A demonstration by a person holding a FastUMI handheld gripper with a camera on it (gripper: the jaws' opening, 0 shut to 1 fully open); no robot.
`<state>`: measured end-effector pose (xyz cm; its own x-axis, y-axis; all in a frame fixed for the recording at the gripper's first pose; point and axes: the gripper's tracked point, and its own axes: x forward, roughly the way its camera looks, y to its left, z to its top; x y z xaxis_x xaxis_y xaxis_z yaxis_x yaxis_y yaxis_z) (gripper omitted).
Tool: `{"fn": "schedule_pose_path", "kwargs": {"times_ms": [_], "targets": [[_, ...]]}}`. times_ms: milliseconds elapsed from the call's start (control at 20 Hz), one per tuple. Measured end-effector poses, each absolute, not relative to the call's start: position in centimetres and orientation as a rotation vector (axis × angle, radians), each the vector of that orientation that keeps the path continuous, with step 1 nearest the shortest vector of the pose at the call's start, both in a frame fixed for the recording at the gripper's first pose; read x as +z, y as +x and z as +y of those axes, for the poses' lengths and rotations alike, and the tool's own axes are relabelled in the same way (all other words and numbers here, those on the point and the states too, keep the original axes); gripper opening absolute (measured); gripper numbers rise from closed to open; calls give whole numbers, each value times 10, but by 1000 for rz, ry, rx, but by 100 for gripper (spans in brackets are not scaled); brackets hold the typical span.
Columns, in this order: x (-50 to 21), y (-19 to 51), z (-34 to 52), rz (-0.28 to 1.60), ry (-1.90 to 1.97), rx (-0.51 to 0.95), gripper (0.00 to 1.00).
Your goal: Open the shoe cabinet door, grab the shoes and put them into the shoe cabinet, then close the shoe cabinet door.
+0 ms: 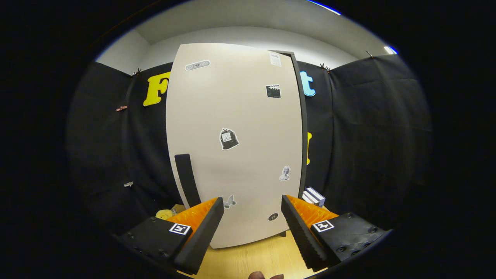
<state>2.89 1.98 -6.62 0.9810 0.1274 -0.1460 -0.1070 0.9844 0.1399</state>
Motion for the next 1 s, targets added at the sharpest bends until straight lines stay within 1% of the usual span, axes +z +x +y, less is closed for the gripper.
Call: {"fn": "schedule_pose_path", "kwargs": {"times_ms": [1000], "targets": [[-69, 31, 22, 152, 136, 125, 98]]}}
